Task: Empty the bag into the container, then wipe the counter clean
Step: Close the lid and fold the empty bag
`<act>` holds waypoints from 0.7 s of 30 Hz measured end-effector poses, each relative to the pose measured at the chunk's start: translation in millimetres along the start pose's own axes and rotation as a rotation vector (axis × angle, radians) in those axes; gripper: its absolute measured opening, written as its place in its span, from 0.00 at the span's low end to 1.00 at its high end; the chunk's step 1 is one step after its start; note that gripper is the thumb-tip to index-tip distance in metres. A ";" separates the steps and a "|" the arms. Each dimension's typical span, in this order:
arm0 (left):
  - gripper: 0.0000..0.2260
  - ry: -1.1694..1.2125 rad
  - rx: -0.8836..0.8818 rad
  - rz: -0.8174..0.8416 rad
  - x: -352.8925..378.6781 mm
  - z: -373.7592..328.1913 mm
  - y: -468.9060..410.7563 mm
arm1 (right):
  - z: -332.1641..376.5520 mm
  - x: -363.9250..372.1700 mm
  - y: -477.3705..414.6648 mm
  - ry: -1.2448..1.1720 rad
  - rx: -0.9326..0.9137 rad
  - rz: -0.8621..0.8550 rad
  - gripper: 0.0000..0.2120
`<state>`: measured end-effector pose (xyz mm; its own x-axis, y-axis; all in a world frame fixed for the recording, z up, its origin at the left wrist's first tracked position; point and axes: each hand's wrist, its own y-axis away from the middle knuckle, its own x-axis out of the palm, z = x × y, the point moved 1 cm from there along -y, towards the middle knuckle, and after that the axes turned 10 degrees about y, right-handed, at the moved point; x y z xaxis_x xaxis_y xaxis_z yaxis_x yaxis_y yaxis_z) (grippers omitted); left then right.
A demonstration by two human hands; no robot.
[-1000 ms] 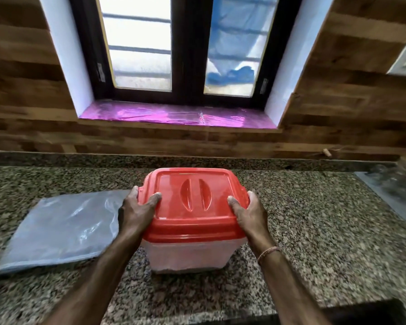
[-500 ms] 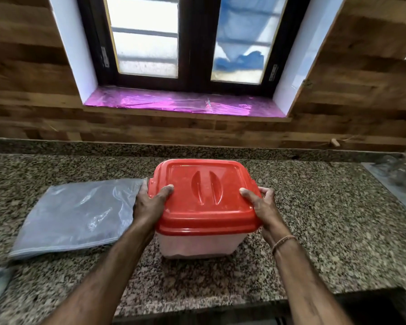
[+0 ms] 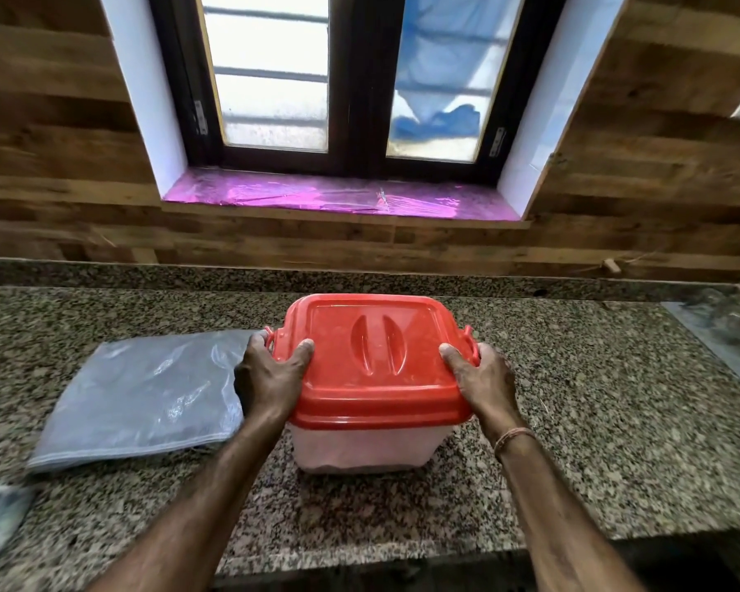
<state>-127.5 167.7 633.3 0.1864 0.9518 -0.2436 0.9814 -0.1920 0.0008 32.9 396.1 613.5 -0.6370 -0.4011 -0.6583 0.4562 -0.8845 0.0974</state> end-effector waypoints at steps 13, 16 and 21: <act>0.34 0.023 -0.080 0.008 6.9 4.4 -2.8 | -2.2 0.8 -12.6 -0.029 0.008 0.132 0.21; 0.32 0.133 -0.265 0.070 9.9 15.8 -14.4 | -11.2 1.8 -24.7 -0.163 0.035 0.193 0.24; 0.22 0.241 -0.320 0.051 36.2 4.1 -48.6 | -2.6 3.6 -66.3 -0.230 0.028 0.163 0.23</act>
<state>-168.6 210.5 620.5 0.2029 0.9792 -0.0009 0.9285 -0.1921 0.3178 1.9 453.9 602.7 -0.6823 -0.5796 -0.4457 0.5490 -0.8087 0.2112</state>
